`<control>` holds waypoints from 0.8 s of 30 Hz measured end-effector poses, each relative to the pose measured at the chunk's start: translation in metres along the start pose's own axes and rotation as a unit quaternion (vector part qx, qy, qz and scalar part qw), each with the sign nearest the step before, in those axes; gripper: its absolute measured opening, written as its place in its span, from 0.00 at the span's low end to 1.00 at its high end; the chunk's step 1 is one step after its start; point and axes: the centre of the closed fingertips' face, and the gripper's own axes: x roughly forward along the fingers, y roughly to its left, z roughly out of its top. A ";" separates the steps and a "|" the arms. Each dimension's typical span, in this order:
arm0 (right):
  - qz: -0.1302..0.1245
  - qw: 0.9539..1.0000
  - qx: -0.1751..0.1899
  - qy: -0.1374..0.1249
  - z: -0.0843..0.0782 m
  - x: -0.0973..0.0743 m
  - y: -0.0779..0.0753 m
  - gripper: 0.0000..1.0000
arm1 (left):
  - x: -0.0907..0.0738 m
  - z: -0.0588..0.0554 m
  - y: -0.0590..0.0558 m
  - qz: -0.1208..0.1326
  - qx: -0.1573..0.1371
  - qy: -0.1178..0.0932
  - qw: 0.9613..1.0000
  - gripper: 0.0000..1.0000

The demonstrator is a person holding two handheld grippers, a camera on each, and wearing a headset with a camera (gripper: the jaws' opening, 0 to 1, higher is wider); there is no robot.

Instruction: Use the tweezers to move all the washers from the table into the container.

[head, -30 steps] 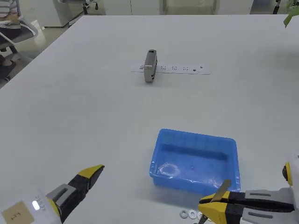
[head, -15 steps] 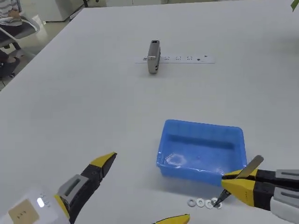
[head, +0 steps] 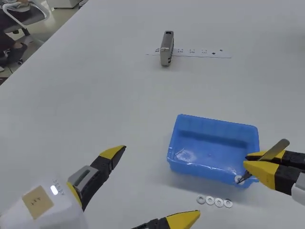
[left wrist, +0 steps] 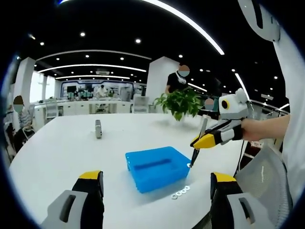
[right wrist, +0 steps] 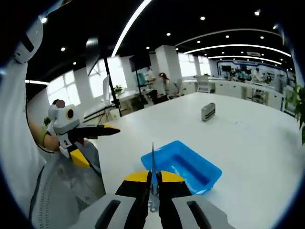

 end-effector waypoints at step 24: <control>-0.096 0.993 0.061 -0.018 -0.020 0.028 -0.070 0.02 | 0.001 -0.010 0.000 -0.006 0.003 0.023 1.000 0.94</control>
